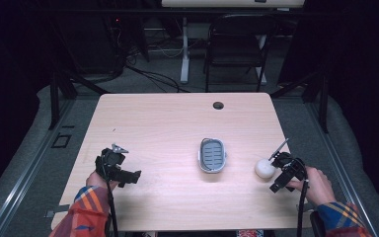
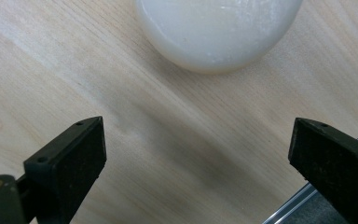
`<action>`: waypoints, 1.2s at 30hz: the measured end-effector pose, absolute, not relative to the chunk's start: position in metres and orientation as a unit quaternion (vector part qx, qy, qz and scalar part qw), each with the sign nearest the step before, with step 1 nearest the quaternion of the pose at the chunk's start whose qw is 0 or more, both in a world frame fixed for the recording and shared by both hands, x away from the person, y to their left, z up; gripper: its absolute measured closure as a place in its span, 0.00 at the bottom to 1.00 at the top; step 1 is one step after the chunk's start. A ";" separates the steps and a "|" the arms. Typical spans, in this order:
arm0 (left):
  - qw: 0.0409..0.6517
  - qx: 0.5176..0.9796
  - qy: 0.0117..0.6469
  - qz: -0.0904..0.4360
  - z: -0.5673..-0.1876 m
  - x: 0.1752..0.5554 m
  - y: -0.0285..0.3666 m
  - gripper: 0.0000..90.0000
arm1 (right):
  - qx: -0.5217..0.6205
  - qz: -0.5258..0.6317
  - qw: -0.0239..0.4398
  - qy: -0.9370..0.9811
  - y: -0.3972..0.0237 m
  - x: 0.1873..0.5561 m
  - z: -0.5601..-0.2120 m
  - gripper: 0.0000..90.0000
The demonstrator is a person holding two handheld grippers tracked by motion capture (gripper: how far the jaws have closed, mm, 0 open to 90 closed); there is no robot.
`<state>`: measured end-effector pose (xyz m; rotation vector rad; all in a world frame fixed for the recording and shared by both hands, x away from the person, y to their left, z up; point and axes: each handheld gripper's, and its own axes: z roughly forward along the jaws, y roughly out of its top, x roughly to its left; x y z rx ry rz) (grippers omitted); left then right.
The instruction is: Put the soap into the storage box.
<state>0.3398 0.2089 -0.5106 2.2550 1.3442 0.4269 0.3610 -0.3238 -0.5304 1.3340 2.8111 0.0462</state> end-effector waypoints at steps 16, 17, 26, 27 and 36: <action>0.239 0.824 0.491 0.154 -0.511 0.340 0.209 0.00 | 0.424 0.021 0.032 0.905 -0.319 0.362 -0.529 0.03; 0.238 0.824 0.491 0.154 -0.511 0.340 0.209 0.00 | 0.418 0.016 0.033 0.907 -0.318 0.363 -0.528 0.03; 0.238 0.824 0.491 0.154 -0.511 0.340 0.209 0.00 | 0.410 0.024 0.052 0.910 -0.313 0.368 -0.529 0.03; 0.238 0.824 0.490 0.154 -0.511 0.340 0.209 0.00 | 0.415 0.035 0.054 0.907 -0.311 0.368 -0.531 0.03; 0.236 0.825 0.490 0.154 -0.511 0.341 0.209 0.00 | 0.408 0.033 0.055 0.911 -0.305 0.378 -0.528 0.00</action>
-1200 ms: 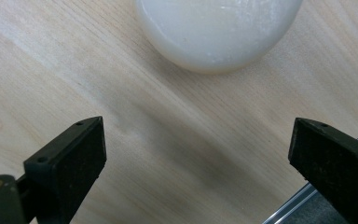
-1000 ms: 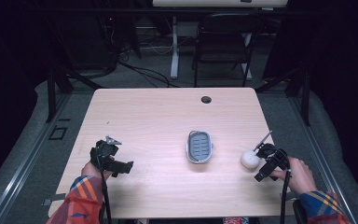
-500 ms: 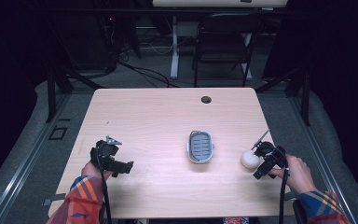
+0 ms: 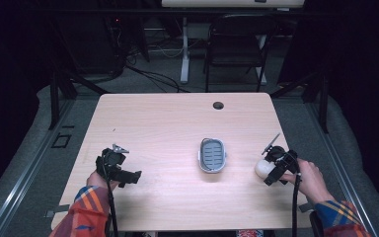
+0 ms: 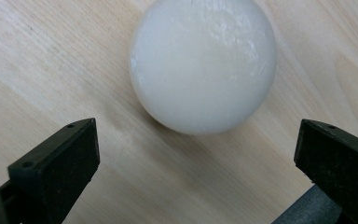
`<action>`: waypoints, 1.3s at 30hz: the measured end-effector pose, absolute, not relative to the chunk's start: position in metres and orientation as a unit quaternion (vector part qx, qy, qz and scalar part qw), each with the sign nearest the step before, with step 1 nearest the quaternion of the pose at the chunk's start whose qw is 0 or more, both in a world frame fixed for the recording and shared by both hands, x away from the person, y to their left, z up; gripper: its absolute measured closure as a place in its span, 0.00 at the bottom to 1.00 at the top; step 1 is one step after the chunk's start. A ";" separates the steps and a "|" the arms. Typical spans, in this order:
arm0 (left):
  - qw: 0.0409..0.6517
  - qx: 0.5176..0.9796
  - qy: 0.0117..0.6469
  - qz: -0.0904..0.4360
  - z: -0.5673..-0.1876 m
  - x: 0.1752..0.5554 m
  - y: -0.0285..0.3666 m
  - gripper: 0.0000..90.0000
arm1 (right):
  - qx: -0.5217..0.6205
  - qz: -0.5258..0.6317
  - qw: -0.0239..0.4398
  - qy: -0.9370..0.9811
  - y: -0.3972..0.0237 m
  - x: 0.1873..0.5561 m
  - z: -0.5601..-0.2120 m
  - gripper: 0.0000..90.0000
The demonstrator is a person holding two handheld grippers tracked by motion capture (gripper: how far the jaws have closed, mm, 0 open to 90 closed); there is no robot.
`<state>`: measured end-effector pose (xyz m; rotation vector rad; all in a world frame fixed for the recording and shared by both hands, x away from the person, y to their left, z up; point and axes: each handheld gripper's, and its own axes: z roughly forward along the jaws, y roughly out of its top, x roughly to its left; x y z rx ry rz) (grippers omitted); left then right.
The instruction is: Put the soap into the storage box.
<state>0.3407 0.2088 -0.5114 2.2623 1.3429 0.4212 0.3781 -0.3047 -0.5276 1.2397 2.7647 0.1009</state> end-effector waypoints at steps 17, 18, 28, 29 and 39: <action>0.236 0.824 0.492 0.155 -0.512 0.341 0.208 0.00 | 0.375 0.042 0.041 0.925 -0.293 0.400 -0.529 0.00; 0.236 0.824 0.492 0.155 -0.512 0.341 0.208 0.00 | 0.378 0.049 0.039 0.923 -0.292 0.401 -0.530 0.00; 0.236 0.824 0.491 0.154 -0.512 0.341 0.208 0.00 | 0.368 0.038 0.014 0.929 -0.287 0.409 -0.532 0.14; 0.236 0.825 0.491 0.152 -0.512 0.341 0.208 0.00 | 0.368 0.043 0.022 0.929 -0.287 0.409 -0.532 0.16; 0.235 0.826 0.489 0.150 -0.512 0.341 0.209 0.00 | 0.380 0.028 0.017 0.925 -0.286 0.412 -0.532 0.24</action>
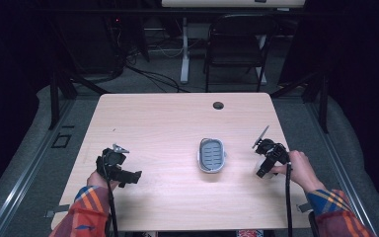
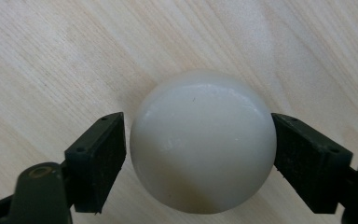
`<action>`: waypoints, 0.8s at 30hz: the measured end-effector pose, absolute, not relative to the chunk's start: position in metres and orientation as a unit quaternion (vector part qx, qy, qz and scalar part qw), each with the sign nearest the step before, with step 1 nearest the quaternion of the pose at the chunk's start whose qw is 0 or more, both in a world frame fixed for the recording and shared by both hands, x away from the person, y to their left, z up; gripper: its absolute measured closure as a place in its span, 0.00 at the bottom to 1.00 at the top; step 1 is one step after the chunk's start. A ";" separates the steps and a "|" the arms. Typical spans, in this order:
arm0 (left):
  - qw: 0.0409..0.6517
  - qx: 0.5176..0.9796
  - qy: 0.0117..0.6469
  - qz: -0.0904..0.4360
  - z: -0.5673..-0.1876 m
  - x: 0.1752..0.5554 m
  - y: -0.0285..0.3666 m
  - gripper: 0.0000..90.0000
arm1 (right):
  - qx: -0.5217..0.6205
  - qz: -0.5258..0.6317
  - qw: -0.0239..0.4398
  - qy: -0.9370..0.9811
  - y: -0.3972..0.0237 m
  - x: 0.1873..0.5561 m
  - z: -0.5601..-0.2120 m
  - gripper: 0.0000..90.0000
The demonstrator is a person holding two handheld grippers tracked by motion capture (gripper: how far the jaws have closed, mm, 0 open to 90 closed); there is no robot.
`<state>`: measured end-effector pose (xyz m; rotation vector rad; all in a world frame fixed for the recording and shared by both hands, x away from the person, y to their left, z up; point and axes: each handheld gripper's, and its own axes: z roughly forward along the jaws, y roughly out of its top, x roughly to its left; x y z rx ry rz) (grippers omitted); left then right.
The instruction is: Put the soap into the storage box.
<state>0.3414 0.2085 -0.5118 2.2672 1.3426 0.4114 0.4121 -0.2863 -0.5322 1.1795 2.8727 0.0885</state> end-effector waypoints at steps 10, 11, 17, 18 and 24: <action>0.236 0.826 0.490 0.150 -0.512 0.341 0.208 0.00 | 0.380 0.029 0.018 0.924 -0.287 0.414 -0.535 0.27; 0.235 0.826 0.489 0.150 -0.512 0.341 0.208 0.00 | 0.380 0.028 0.018 0.924 -0.287 0.414 -0.535 0.27; 0.234 0.827 0.489 0.150 -0.512 0.341 0.208 0.00 | 0.387 0.030 0.019 0.921 -0.287 0.413 -0.534 0.27; 0.234 0.827 0.489 0.150 -0.512 0.341 0.208 0.00 | 0.386 0.032 0.021 0.922 -0.287 0.413 -0.534 0.27; 0.234 0.827 0.489 0.150 -0.511 0.341 0.208 0.00 | 0.375 0.019 0.020 0.927 -0.286 0.414 -0.527 0.27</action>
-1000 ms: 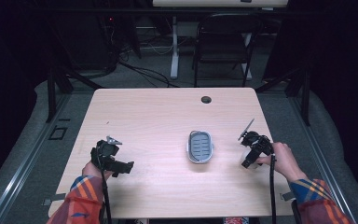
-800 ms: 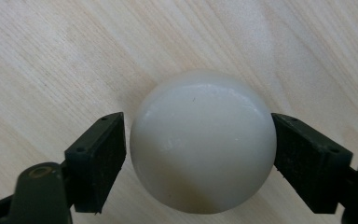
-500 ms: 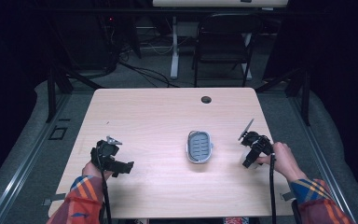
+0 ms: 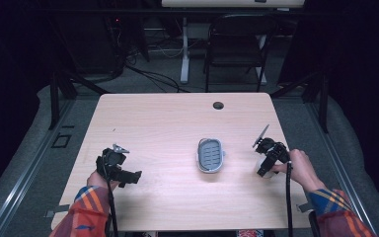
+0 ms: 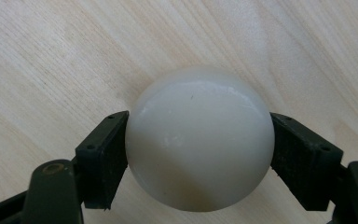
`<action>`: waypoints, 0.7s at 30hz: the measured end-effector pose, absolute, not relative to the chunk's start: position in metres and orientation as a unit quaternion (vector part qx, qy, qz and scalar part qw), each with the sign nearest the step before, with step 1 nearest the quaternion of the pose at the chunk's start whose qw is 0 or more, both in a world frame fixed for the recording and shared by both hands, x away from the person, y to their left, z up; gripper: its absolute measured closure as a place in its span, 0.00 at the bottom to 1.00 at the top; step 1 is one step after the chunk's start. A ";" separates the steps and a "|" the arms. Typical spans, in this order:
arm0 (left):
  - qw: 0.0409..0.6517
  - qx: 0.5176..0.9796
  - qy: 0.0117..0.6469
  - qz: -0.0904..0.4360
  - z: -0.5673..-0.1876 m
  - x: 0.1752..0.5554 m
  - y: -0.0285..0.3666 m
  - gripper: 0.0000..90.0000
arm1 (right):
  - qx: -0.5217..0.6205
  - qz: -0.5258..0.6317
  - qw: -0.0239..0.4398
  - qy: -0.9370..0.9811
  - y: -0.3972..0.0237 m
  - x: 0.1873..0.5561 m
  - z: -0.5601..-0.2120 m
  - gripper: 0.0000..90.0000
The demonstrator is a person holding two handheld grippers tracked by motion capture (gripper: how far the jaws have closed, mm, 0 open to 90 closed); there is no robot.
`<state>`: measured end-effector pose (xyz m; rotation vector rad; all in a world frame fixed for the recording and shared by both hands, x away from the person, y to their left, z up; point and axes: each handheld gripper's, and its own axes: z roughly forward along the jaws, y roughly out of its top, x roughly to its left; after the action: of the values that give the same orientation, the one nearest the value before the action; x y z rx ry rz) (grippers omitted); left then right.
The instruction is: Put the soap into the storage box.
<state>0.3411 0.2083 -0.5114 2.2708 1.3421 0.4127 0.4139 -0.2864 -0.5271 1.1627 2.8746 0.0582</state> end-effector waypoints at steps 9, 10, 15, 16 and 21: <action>0.234 0.827 0.490 0.148 -0.512 0.341 0.208 0.00 | 0.373 0.027 0.028 0.927 -0.281 0.420 -0.523 0.27; 0.234 0.827 0.489 0.149 -0.512 0.341 0.208 0.00 | 0.373 0.039 0.032 0.926 -0.280 0.420 -0.524 0.27; 0.234 0.827 0.489 0.149 -0.512 0.341 0.208 0.00 | 0.371 0.034 0.030 0.927 -0.277 0.421 -0.520 0.27; 0.234 0.828 0.488 0.149 -0.512 0.341 0.208 0.00 | 0.371 0.043 0.034 0.927 -0.276 0.421 -0.521 0.27; 0.234 0.827 0.489 0.149 -0.512 0.341 0.208 0.00 | 0.367 0.040 0.034 0.929 -0.270 0.421 -0.518 0.27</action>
<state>0.3413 0.2077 -0.5118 2.2715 1.3413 0.4084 0.4213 -0.2702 -0.5180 1.1271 2.8562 0.1235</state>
